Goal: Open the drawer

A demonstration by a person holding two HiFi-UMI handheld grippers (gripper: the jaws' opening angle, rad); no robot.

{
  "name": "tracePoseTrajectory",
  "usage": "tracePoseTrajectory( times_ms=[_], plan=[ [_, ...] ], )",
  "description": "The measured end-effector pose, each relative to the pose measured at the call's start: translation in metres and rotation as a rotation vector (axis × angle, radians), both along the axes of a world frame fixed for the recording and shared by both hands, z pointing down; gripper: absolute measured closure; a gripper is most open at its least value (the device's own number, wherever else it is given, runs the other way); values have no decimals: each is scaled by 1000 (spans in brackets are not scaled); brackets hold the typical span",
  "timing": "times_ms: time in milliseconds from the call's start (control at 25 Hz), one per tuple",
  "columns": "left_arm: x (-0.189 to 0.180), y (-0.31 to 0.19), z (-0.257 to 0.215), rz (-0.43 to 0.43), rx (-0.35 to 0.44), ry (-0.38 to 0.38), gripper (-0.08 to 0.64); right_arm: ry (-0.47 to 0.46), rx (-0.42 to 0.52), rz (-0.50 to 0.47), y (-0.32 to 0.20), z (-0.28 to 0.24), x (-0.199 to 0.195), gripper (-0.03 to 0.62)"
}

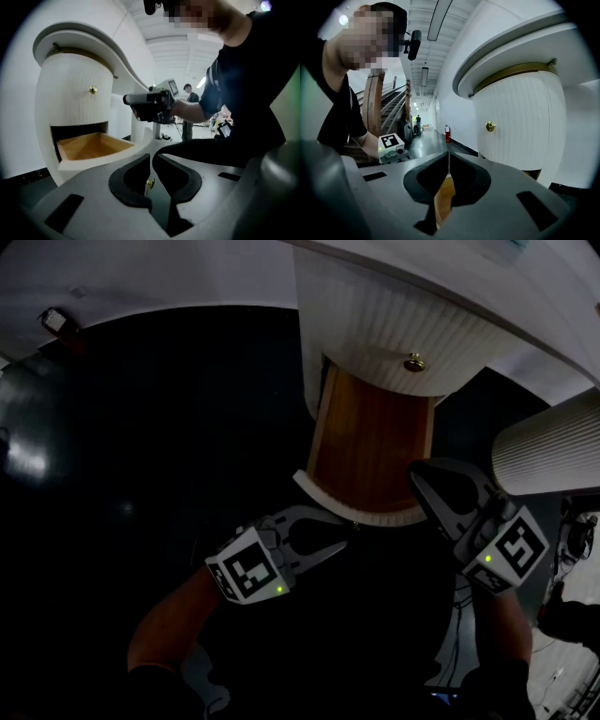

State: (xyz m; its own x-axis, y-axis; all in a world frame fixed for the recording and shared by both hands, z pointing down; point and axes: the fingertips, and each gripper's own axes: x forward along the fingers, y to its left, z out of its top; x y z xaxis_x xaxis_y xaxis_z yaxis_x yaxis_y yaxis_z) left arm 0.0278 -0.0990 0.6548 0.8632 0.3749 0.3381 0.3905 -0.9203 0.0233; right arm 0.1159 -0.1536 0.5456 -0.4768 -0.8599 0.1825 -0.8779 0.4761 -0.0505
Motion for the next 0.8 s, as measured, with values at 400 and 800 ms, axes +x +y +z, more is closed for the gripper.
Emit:
tracePoseTrajectory(
  times_ms=[400, 800],
  plan=[
    [6, -8, -115, -91, -95, 132, 506, -75, -38, -53, 8, -31, -13, 575],
    [5, -3, -287, -398, -71, 118, 508, -212, -38, -167, 27, -184, -75, 575]
  ],
)
